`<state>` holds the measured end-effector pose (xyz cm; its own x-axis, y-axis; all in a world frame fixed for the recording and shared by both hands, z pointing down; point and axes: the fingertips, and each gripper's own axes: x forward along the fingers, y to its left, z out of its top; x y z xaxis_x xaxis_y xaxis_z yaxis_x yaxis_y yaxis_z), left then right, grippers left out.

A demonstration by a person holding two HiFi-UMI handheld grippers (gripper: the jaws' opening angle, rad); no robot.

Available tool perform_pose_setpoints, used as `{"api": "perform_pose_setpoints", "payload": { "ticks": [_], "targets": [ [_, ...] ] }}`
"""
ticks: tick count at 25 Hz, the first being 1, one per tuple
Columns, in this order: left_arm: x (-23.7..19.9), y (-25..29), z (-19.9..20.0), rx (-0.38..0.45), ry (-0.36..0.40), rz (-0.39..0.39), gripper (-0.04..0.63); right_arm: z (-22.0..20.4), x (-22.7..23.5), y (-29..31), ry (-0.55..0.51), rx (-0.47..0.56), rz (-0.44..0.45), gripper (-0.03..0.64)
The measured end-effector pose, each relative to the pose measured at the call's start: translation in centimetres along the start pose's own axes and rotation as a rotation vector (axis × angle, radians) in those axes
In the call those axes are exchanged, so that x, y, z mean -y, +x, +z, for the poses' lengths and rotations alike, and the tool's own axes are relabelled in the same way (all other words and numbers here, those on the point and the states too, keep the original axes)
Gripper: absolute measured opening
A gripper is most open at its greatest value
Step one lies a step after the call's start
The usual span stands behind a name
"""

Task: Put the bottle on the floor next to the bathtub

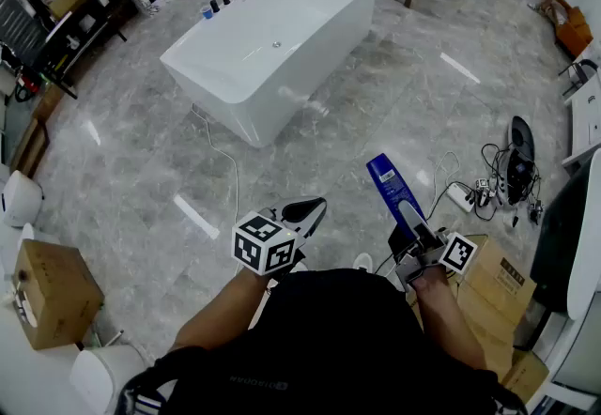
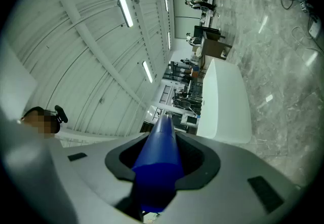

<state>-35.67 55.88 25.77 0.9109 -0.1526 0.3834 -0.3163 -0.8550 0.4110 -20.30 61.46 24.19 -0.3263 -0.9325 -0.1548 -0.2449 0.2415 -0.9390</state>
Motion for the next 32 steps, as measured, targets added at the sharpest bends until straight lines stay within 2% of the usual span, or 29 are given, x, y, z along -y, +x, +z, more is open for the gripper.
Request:
{"api": "perform_pose_setpoints", "payload": {
  "ticks": [12,19,27,32],
  "targets": [
    [-0.1,-0.7,-0.3,0.006,0.005,0.01,0.017,-0.8,-0.2,0.3,-0.006,-0.017,-0.004,0.17],
    [-1.2,-2.2,-1.5,-0.014,-0.004,0.032,0.017,-2.3,-1.3,0.6,-0.022,-0.062,0.025,0.17],
    [-3.2,-4.1,-2.8,-0.023,-0.04,0.051,0.017,-4.3,-1.1,1.7,-0.039,-0.086,-0.031,0.17],
    [-5.5,-6.3,-3.5,-0.028,-0.068,0.071,0.017,-6.3,-1.5,3.1,-0.035,-0.061,-0.039,0.17]
  ]
}}
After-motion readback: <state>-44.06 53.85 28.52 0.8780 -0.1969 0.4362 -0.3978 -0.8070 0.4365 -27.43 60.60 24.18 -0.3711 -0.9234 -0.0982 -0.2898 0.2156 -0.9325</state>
